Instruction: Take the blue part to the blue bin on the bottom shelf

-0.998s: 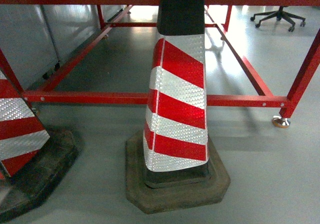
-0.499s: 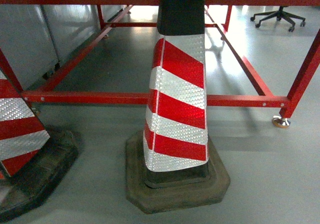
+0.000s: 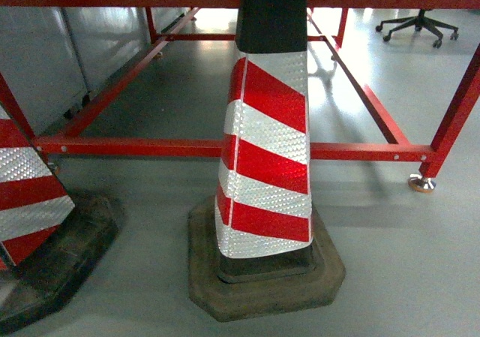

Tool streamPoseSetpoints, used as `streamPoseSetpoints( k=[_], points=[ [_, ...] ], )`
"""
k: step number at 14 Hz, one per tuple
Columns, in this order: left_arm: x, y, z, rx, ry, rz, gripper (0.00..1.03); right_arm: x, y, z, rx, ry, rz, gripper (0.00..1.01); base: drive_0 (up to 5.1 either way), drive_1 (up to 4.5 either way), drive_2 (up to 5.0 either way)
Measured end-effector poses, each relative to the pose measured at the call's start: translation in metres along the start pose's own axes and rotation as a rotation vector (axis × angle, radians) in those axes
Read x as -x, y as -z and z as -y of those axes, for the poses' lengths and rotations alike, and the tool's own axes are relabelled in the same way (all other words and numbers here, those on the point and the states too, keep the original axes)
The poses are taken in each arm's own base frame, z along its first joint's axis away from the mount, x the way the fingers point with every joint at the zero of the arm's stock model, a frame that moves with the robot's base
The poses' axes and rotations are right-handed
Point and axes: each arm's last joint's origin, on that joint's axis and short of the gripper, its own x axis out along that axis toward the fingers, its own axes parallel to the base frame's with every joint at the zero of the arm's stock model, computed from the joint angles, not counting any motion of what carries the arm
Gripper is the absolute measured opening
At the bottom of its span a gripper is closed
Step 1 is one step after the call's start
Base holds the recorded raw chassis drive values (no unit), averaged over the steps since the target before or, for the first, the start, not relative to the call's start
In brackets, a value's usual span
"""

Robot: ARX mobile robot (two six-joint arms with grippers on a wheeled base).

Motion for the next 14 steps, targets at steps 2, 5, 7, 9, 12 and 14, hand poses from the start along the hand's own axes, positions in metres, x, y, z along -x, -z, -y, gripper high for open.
streamPoseSetpoints(
  k=[2,5,7,9,12,14],
  points=[
    [0.0000,0.0000,0.0000,0.000,0.000,0.000,0.98,0.0000,0.0000,0.0000,0.000,0.000,0.000,0.98,0.0,0.00,0.0],
    [0.0000,0.0002,0.0000,0.000,0.000,-0.002,0.98,0.0000,0.0001,0.0000,0.000,0.000,-0.002,0.98,0.0,0.00,0.0],
    [0.0000,0.0001,0.0001,0.000,0.004,-0.001,0.98,0.0000,0.0000,0.0000,0.000,0.002,0.000,0.98,0.0,0.00,0.0],
    [0.0000,0.0000,0.0001,0.000,0.002,0.000,0.98,0.0000,-0.0001,0.0001,-0.001,0.003,0.001,0.98,0.0,0.00,0.0],
    [0.0000,0.0000,0.0000,0.000,0.000,0.000,0.98,0.0000,0.0000,0.0000,0.000,0.001,0.000,0.98,0.0,0.00,0.0],
    [0.0000,-0.0001,0.0000,0.000,0.000,0.001,0.98,0.0000,0.0000,0.0000,0.000,0.001,0.000,0.98,0.0,0.00,0.0]
  ],
)
